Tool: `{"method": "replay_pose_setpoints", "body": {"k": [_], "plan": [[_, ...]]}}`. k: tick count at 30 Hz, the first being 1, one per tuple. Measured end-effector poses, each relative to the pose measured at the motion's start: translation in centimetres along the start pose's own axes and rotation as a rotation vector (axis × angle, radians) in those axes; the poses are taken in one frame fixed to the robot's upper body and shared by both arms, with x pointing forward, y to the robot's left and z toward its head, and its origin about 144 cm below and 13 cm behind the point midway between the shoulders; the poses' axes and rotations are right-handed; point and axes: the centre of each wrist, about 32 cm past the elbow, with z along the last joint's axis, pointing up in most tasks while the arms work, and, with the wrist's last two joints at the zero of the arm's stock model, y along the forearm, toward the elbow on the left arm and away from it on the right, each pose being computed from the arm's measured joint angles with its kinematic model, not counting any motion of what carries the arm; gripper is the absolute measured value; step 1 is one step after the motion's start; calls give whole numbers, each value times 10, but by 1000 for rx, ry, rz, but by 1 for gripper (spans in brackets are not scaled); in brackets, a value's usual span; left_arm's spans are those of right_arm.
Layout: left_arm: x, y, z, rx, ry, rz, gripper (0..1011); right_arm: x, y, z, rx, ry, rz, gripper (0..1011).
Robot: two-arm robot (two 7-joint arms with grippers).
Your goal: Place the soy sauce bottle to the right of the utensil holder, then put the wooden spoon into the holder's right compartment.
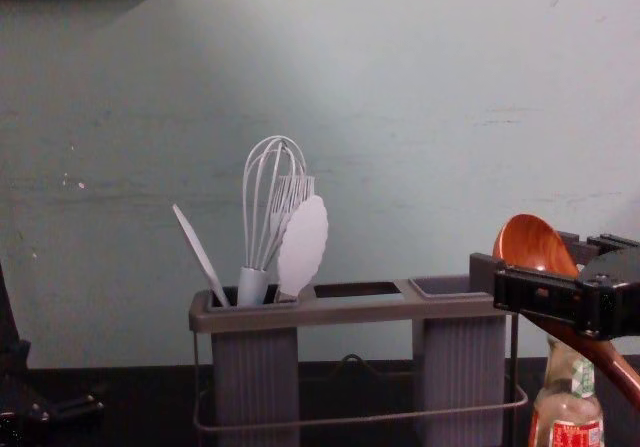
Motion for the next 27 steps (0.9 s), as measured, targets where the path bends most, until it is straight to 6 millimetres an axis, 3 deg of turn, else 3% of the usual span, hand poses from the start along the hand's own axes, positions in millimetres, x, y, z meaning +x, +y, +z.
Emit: {"method": "replay_pose_setpoints", "body": {"k": [12, 27], "plan": [[0, 0, 0, 0, 0, 0, 1011, 0, 5, -2, 4, 8, 4, 838], [0, 0, 0, 0, 0, 0, 1011, 16, 71, 22, 175, -57, 22, 838]]}}
